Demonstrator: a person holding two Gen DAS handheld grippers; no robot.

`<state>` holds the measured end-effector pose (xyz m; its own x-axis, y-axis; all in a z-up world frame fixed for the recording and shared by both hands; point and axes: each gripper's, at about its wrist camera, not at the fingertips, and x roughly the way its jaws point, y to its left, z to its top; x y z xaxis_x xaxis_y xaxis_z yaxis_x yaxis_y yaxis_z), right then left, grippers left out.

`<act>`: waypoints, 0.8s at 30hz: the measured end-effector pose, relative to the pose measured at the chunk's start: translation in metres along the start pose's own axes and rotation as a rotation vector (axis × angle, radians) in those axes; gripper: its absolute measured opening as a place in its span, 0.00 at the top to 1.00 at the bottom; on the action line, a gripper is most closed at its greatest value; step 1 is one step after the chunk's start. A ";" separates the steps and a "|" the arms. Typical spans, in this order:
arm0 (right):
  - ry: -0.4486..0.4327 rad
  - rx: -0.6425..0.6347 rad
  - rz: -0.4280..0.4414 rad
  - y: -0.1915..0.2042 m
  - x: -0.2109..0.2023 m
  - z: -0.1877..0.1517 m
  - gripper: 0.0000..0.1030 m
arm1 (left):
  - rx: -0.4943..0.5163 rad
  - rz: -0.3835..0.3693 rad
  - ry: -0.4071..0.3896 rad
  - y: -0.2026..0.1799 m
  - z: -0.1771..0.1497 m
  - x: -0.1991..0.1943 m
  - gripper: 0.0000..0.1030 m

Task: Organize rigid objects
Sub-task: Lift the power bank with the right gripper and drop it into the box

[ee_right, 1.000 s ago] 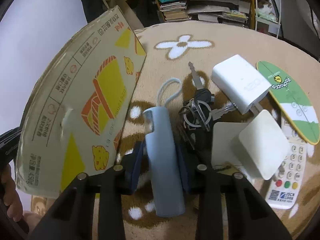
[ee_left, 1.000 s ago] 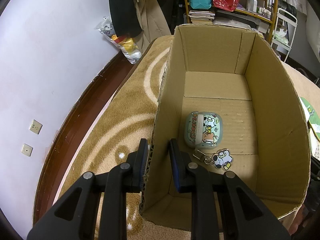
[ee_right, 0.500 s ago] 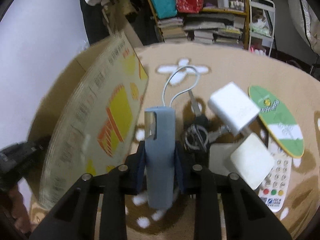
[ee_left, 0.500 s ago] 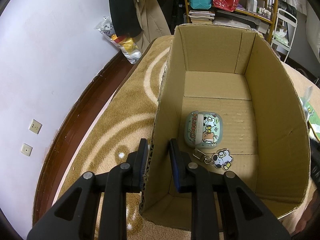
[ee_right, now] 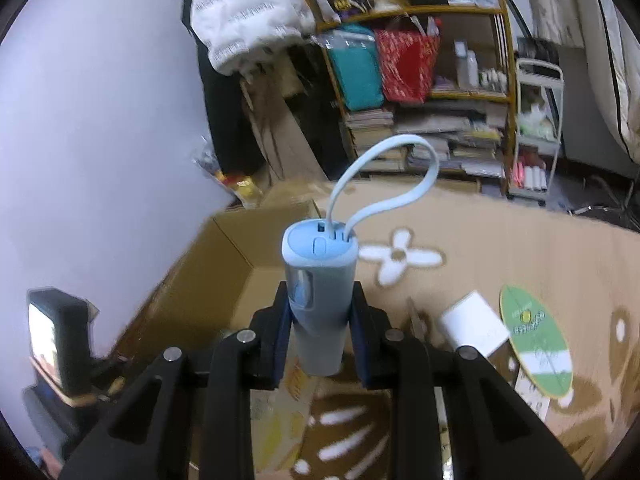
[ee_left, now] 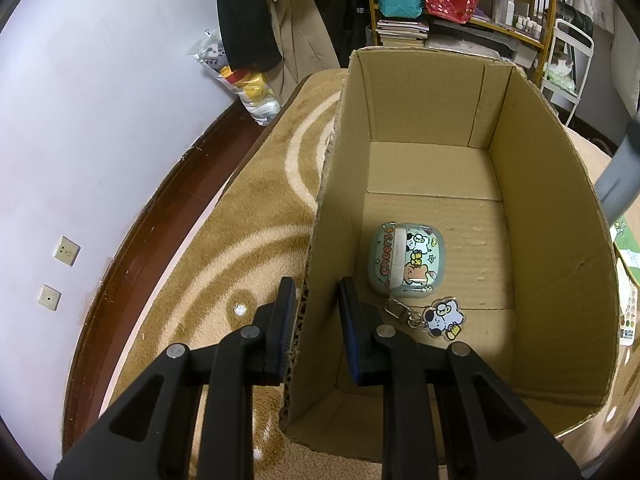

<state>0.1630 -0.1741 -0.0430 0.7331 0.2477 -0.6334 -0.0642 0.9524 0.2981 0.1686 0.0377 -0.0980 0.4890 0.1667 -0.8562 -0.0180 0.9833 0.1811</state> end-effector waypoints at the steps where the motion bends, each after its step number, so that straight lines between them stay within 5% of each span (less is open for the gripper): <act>1: -0.012 0.001 0.011 0.002 -0.003 0.003 0.72 | 0.001 0.000 0.000 0.000 0.000 0.000 0.80; 11: -0.097 -0.041 0.104 0.034 -0.015 0.016 0.72 | 0.002 -0.005 0.003 -0.001 -0.001 0.002 0.80; 24: 0.014 -0.060 0.134 0.043 0.021 -0.008 0.72 | 0.010 0.001 0.001 -0.001 -0.002 0.002 0.80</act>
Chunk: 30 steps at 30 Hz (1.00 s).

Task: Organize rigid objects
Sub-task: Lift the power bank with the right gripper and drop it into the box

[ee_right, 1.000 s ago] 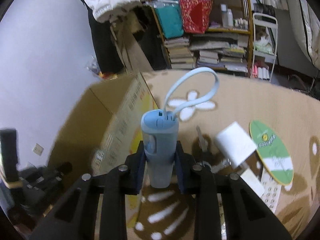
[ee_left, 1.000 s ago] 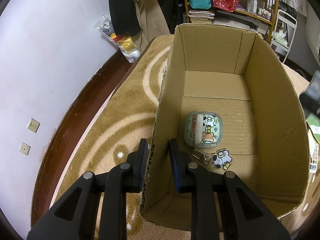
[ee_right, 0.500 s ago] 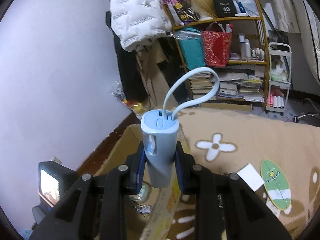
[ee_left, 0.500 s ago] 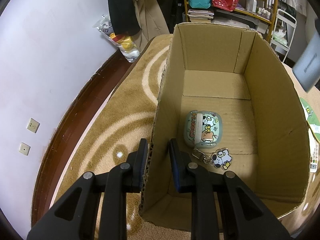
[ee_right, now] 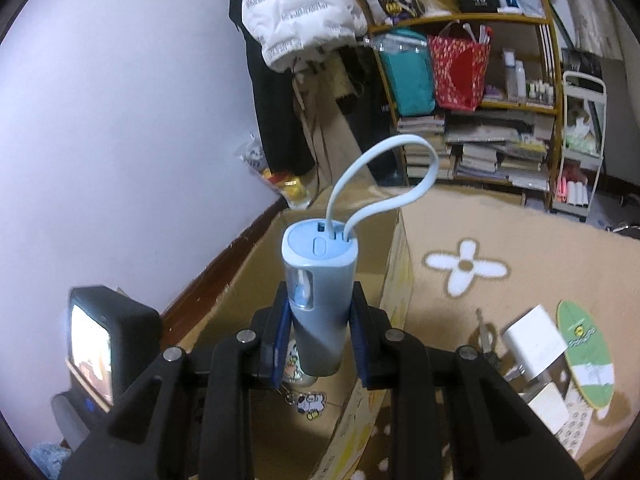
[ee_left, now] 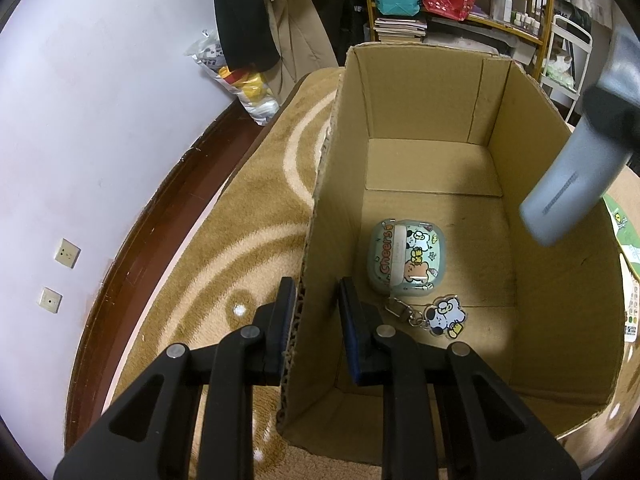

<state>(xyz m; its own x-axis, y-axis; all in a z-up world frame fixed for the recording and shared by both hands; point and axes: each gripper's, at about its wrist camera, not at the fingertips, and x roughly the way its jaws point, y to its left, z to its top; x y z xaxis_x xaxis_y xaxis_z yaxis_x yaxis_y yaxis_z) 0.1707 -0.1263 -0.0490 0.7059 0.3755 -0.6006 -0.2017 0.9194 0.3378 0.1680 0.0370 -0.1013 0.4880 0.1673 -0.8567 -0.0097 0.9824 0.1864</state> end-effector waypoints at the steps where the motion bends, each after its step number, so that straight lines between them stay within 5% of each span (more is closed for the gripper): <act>1: 0.012 -0.001 -0.001 0.000 0.004 -0.002 0.72 | 0.001 0.000 0.000 0.000 0.000 0.000 0.80; 11: 0.074 0.005 -0.009 -0.001 0.019 -0.017 0.72 | 0.003 0.001 -0.006 0.001 -0.001 0.000 0.79; 30: 0.049 -0.006 -0.005 0.003 0.007 -0.015 0.67 | 0.023 0.006 -0.015 -0.002 -0.001 0.000 0.79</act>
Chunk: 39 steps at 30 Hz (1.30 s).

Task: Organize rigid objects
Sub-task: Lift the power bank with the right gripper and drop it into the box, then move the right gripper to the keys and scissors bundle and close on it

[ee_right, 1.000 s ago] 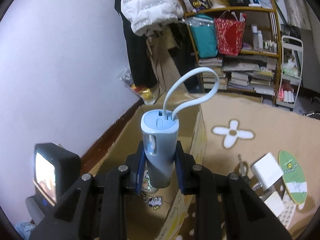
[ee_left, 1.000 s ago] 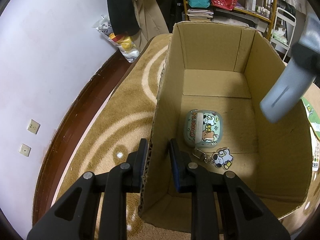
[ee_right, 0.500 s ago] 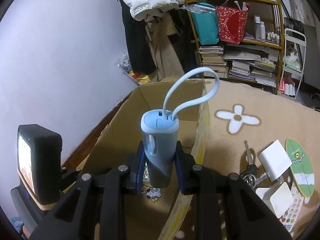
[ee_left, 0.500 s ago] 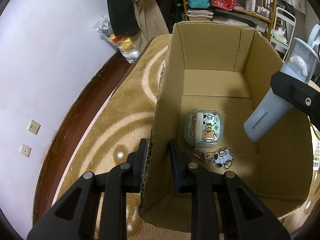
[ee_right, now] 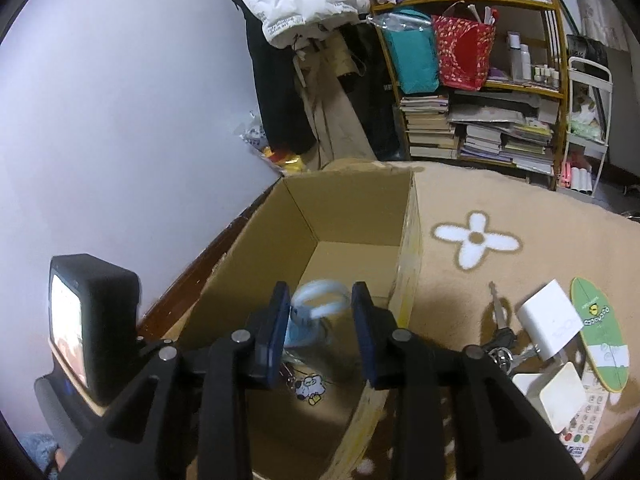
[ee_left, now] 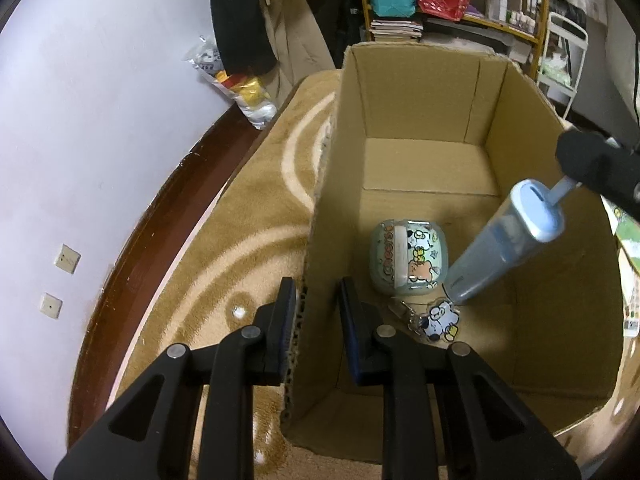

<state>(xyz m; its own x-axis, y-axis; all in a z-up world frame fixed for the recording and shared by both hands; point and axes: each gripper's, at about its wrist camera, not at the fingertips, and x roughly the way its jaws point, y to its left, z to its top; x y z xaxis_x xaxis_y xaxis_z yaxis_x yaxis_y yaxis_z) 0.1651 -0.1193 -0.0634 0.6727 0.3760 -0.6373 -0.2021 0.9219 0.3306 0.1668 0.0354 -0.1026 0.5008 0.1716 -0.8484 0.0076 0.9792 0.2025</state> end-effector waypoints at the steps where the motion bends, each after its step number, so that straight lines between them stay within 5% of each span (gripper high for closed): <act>1: 0.003 -0.009 -0.008 0.002 -0.001 0.001 0.67 | 0.006 0.009 -0.003 -0.001 0.000 0.000 0.79; 4: -0.004 -0.040 -0.030 0.008 -0.009 0.005 0.62 | 0.006 0.010 -0.003 -0.003 0.000 -0.001 0.79; 7: -0.032 -0.045 -0.060 0.008 -0.019 0.008 0.42 | 0.005 0.009 -0.001 -0.003 0.000 -0.001 0.79; 22: -0.076 0.080 -0.159 -0.057 -0.049 0.017 0.06 | 0.006 0.009 -0.003 0.001 -0.001 -0.002 0.79; 29: -0.027 0.133 -0.258 -0.090 -0.039 0.008 0.00 | 0.008 0.011 -0.002 0.003 -0.001 -0.001 0.78; 39: 0.058 0.161 -0.249 -0.116 -0.012 -0.013 0.01 | 0.011 0.014 0.002 0.002 0.000 0.001 0.78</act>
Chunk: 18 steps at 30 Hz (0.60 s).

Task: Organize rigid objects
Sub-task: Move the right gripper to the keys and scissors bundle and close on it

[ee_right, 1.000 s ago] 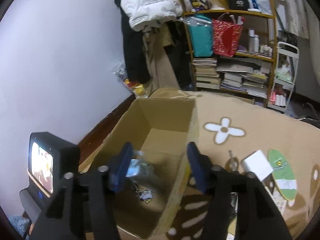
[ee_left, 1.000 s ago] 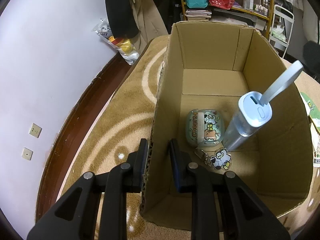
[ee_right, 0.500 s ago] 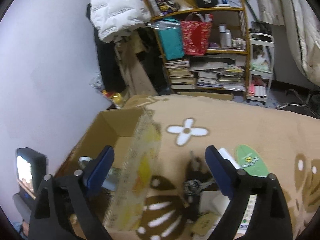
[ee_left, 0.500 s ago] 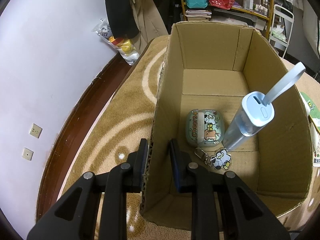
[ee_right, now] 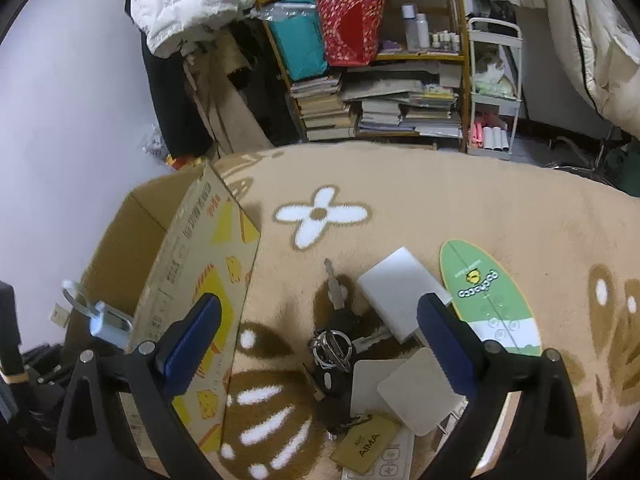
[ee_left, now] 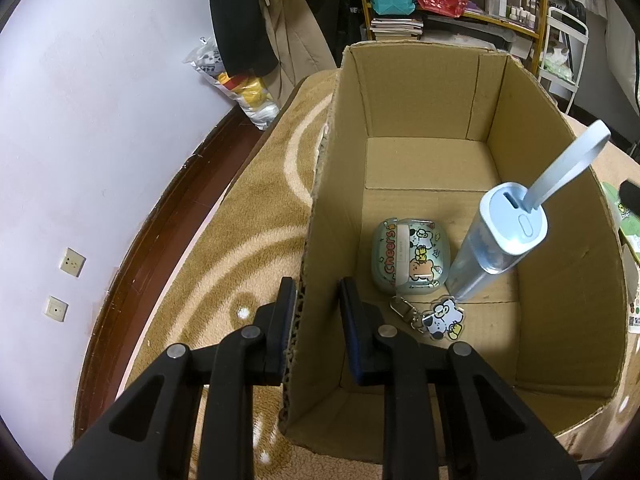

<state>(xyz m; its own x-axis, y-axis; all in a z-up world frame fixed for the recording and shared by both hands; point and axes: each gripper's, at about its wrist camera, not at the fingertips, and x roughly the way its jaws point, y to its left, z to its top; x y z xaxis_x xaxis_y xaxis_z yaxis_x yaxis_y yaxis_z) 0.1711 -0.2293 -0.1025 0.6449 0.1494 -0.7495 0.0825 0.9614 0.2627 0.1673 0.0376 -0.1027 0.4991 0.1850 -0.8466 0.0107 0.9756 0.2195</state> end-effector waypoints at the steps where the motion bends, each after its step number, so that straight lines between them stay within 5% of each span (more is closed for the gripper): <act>1: 0.008 -0.005 0.008 0.000 0.003 -0.002 0.03 | 0.000 -0.001 0.000 0.000 0.000 0.000 0.78; 18: 0.158 -0.014 0.003 -0.001 0.058 -0.023 0.47 | -0.006 -0.015 0.008 0.002 -0.003 0.002 0.78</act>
<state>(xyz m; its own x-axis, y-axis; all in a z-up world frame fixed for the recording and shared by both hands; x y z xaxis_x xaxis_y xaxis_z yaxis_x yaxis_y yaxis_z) 0.1909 -0.2161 -0.1608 0.5173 0.1861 -0.8353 0.0697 0.9637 0.2579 0.1657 0.0399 -0.1055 0.4916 0.1712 -0.8538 0.0129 0.9790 0.2037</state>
